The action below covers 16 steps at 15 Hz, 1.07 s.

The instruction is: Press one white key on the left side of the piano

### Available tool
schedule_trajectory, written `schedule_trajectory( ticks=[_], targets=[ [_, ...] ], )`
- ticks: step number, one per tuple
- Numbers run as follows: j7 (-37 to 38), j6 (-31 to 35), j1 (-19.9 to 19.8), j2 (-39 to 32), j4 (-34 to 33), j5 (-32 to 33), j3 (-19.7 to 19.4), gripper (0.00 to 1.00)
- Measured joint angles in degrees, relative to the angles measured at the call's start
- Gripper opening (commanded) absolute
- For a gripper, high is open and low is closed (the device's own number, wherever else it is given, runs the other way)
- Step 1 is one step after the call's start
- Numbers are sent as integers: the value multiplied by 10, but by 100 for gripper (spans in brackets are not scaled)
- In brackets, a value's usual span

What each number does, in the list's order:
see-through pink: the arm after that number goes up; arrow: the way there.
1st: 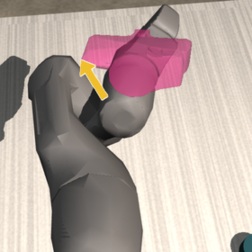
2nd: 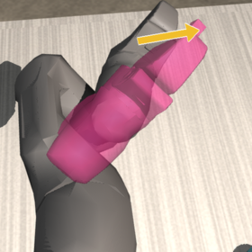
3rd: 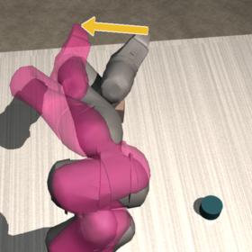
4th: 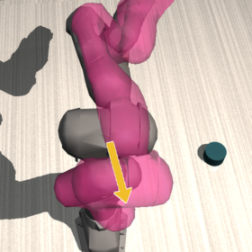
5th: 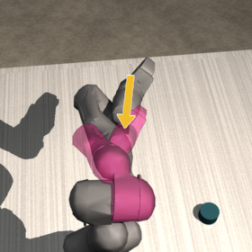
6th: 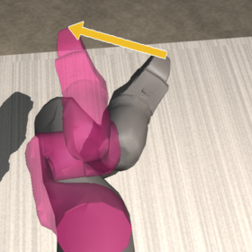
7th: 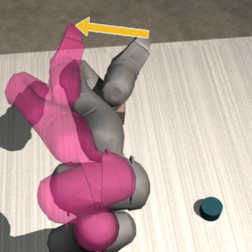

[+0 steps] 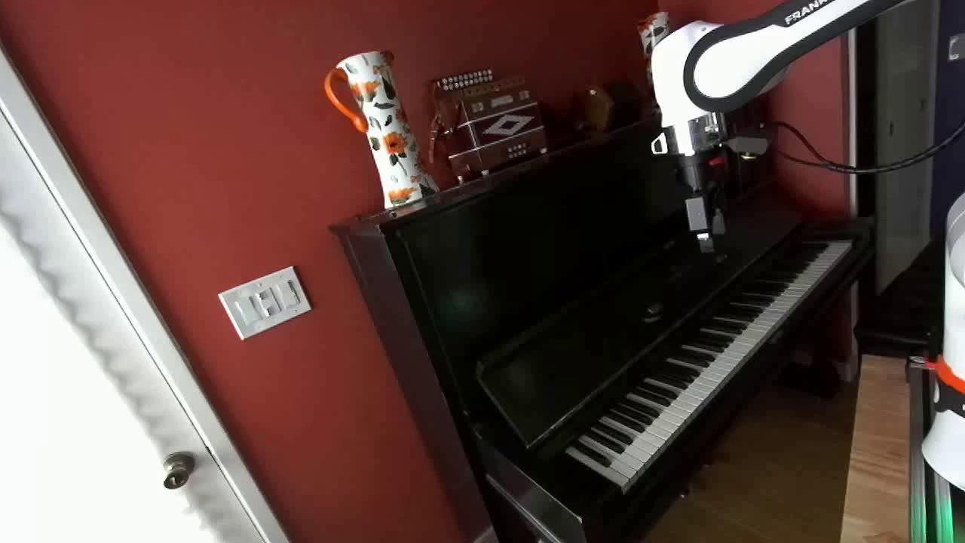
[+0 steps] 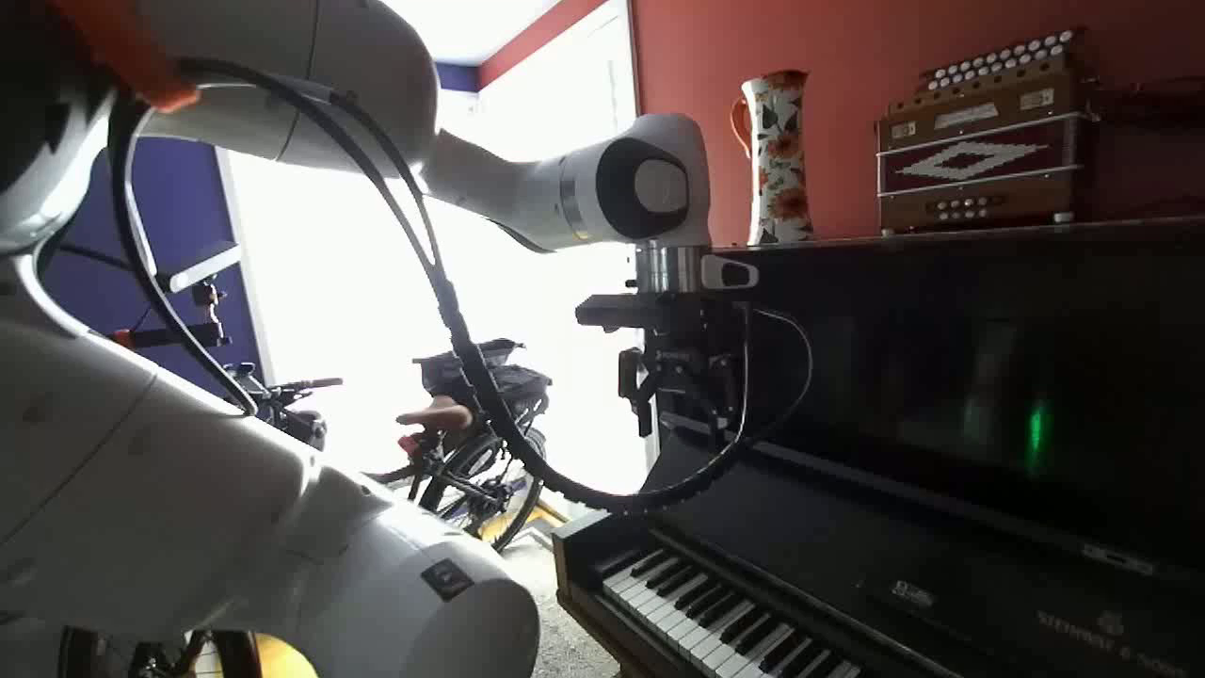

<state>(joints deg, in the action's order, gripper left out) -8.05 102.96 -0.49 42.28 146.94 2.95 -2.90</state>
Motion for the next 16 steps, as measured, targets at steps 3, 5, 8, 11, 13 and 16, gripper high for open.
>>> schedule_trajectory(
  ticks=[3, 5, 8, 11, 13, 16],
  targets=[
    [0, 0, 0, 0, 0, 0, 0, 100],
    [0, 0, 0, 0, 0, 0, 0, 100],
    [0, 0, 2, -4, 1, -1, 1, 100],
    [-3, 15, 23, -29, 14, -8, 10, 100],
    [-1, 62, 41, -58, 32, -19, 22, 100],
    [4, 180, 59, -113, 68, -29, 45, 100]
  ],
)
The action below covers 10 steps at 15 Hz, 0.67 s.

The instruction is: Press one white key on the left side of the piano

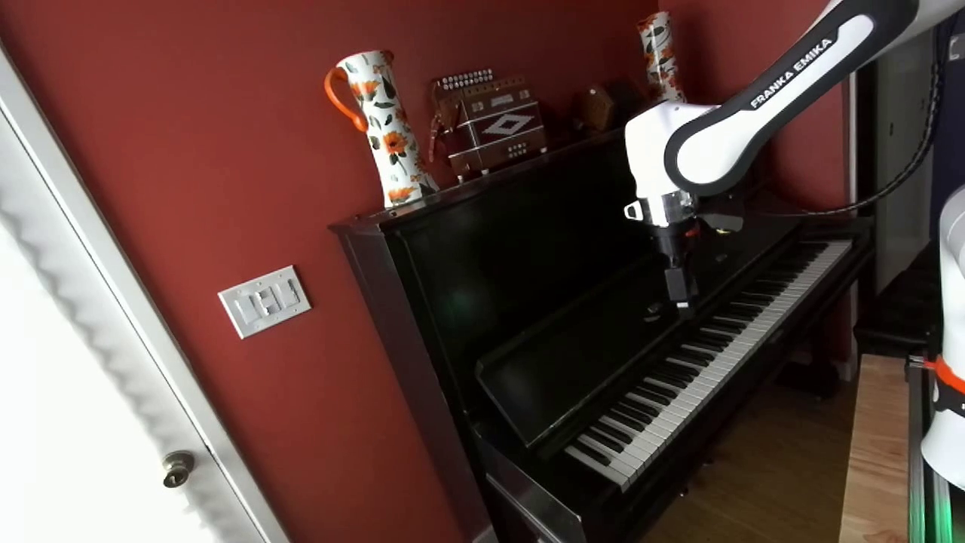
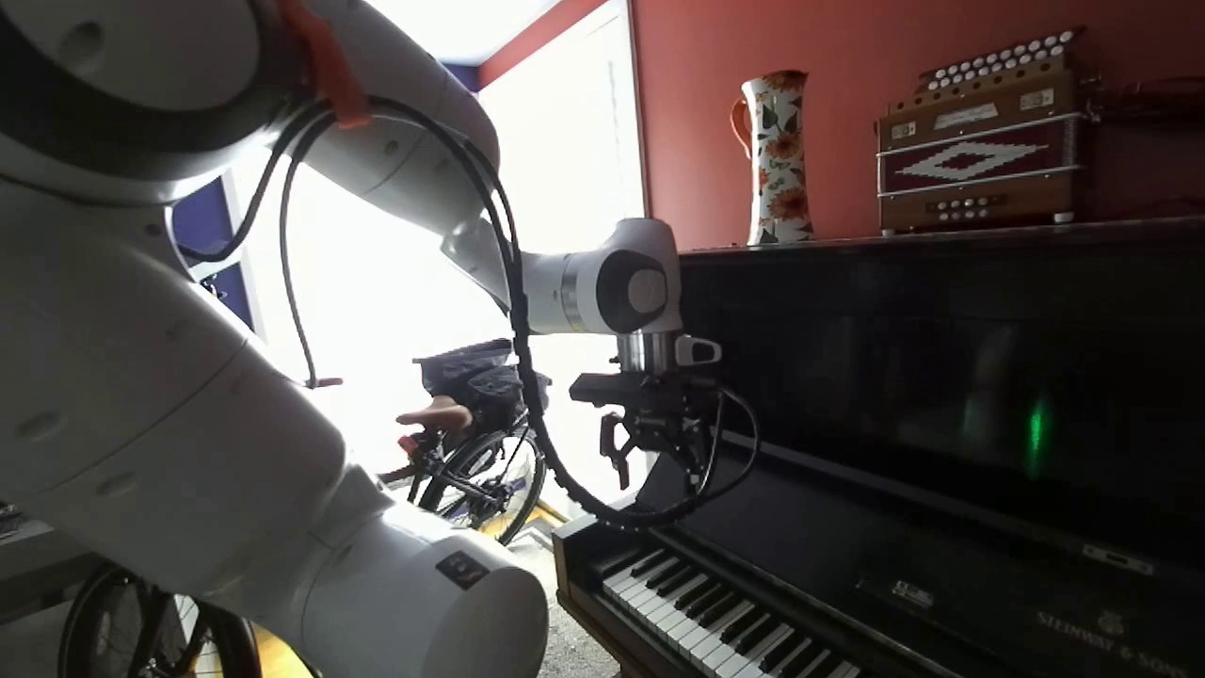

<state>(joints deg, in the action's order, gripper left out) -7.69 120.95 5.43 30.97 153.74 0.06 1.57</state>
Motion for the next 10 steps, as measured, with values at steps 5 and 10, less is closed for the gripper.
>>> schedule_trajectory(
  ticks=[5, 10],
  targets=[
    [17, 125, 14, -96, 33, -8, 23, 100],
    [17, 128, 14, -104, 29, -8, 23, 100]
  ],
)
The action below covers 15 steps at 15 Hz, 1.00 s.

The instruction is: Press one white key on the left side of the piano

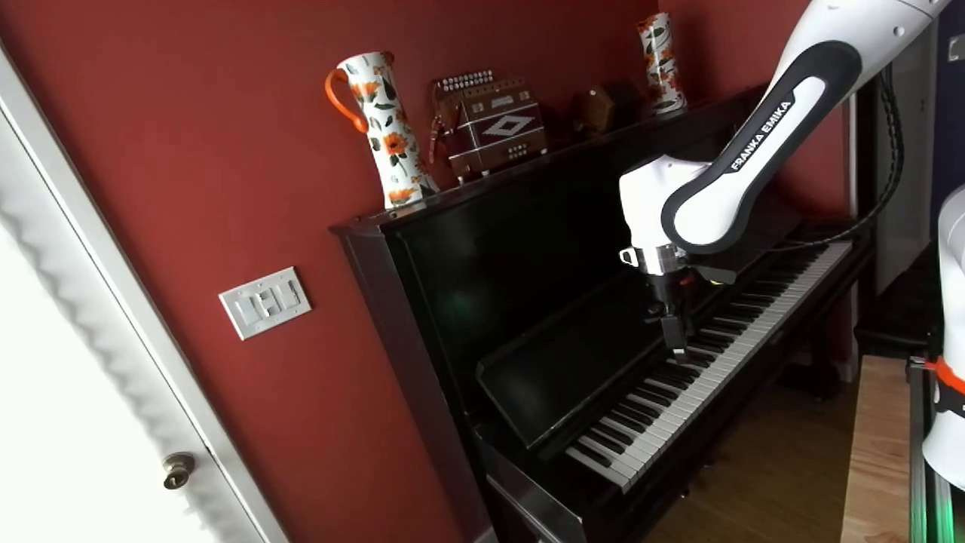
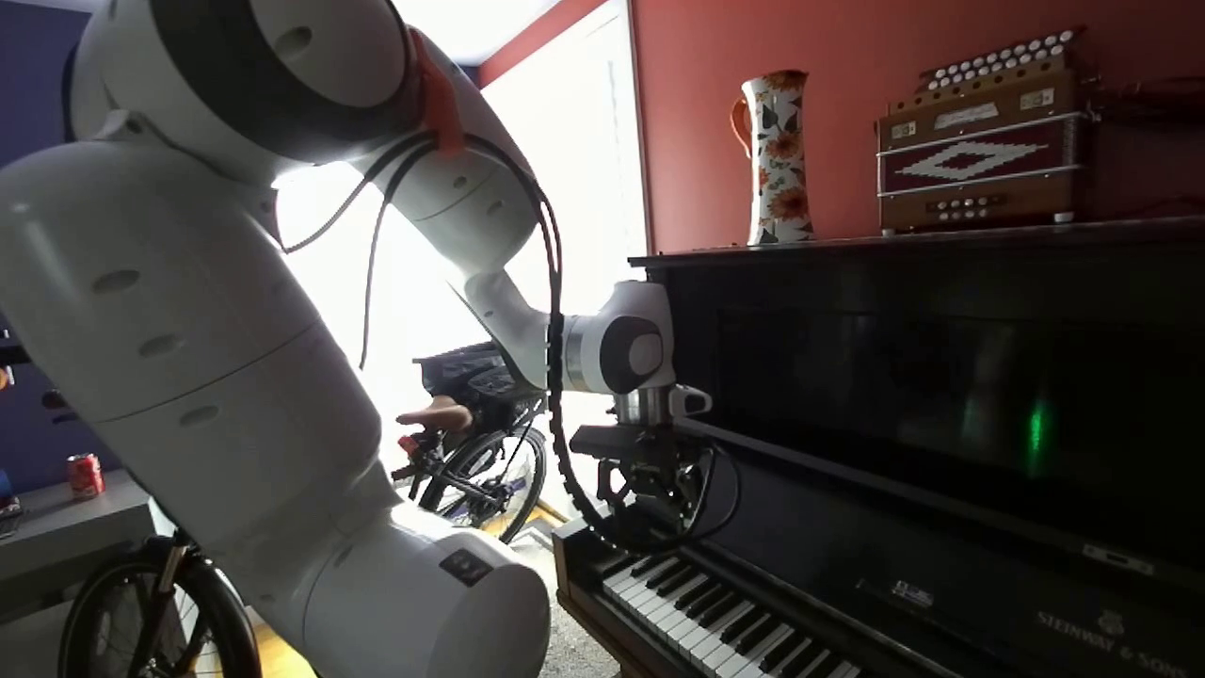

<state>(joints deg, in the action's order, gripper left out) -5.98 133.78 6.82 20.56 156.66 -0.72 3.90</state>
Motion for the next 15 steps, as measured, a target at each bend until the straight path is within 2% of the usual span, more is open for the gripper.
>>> schedule_trajectory(
  ticks=[2, 3, 4, 10, 13, 14, 15],
  targets=[
    [0, 31, 0, -4, 3, -17, -2, 100],
    [-1, 52, 0, -10, 7, -26, -3, 75],
    [-3, 74, 0, -20, 10, -36, -4, 75],
    [-30, 189, 1, -109, 10, -76, -16, 27],
    [-50, 215, 0, -149, 10, -95, -19, 5],
    [-58, 218, 0, -159, 10, -103, -20, 0],
    [-65, 219, -1, -169, 10, -107, -20, 0]
  ],
)
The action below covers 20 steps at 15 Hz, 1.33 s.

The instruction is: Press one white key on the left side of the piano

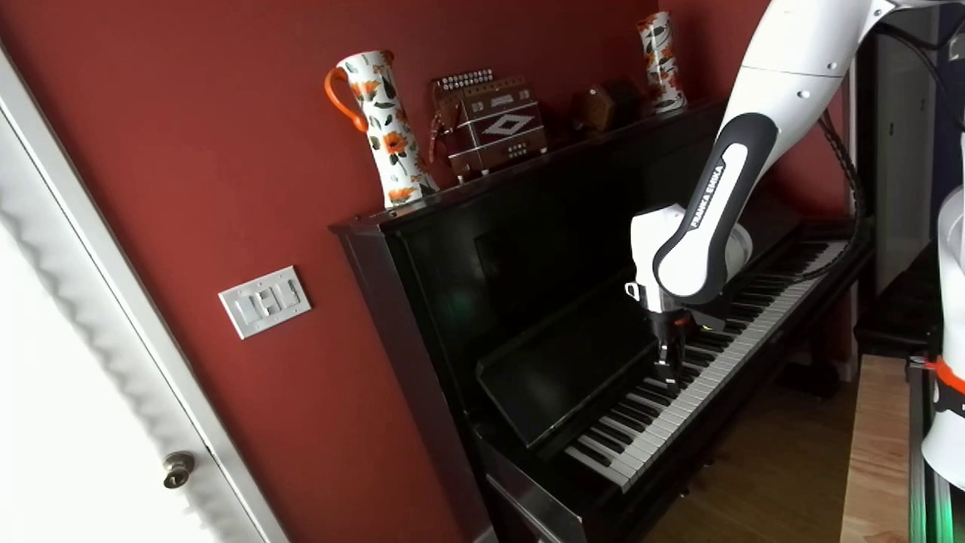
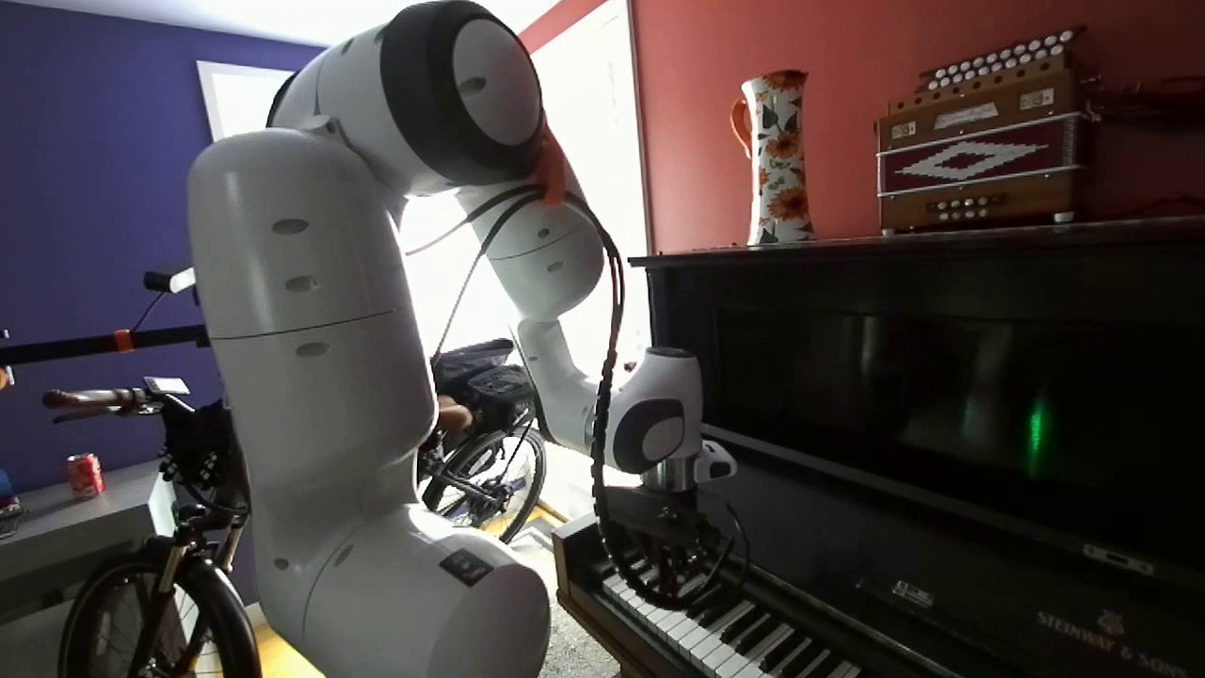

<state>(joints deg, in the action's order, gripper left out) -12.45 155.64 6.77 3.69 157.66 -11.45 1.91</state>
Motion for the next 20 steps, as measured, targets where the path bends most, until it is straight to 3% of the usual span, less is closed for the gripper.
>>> schedule_trajectory(
  ticks=[10, 20],
  targets=[
    [-43, 14, -13, -63, -1, -32, 2, 0],
    [-46, 85, -37, -105, -3, -33, 17, 0]
  ],
)
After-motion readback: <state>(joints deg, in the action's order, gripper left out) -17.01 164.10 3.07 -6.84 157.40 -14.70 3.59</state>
